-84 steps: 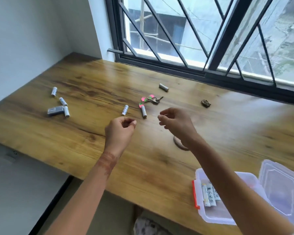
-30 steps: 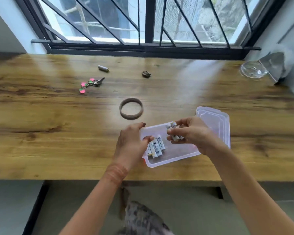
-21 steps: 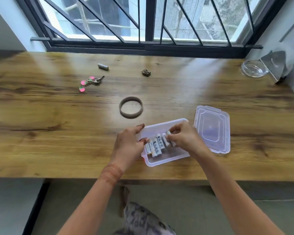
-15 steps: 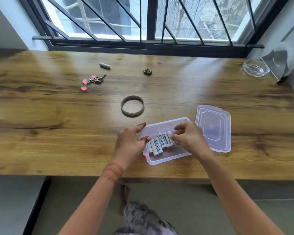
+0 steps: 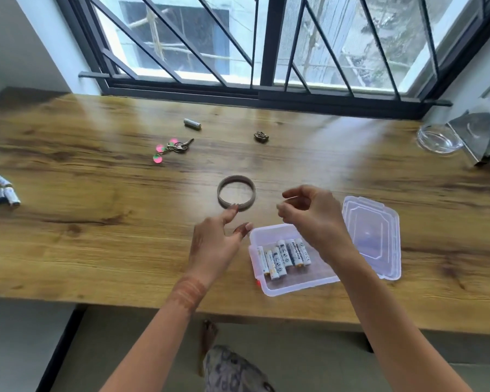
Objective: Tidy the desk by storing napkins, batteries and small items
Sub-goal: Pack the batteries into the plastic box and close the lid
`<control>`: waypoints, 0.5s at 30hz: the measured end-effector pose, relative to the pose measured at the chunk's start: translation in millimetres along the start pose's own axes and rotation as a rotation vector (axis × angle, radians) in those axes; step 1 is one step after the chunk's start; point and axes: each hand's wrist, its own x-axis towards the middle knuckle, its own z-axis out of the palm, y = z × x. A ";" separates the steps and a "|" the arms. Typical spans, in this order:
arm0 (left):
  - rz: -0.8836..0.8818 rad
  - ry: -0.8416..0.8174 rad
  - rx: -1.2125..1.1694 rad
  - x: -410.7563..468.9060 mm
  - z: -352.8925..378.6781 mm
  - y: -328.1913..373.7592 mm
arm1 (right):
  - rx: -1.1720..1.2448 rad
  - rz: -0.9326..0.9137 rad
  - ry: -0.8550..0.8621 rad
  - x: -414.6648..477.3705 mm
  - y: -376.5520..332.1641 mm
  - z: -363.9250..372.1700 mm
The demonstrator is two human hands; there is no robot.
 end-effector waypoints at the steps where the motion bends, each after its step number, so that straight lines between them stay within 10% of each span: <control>1: -0.010 0.027 -0.003 6.4 -7.4 -1.0 | 0.018 -0.006 -0.016 6.8 -7.7 6.4; 15: -0.153 0.125 0.030 111.6 -102.2 -44.6 | -0.261 -0.256 -0.123 177.1 -74.8 141.1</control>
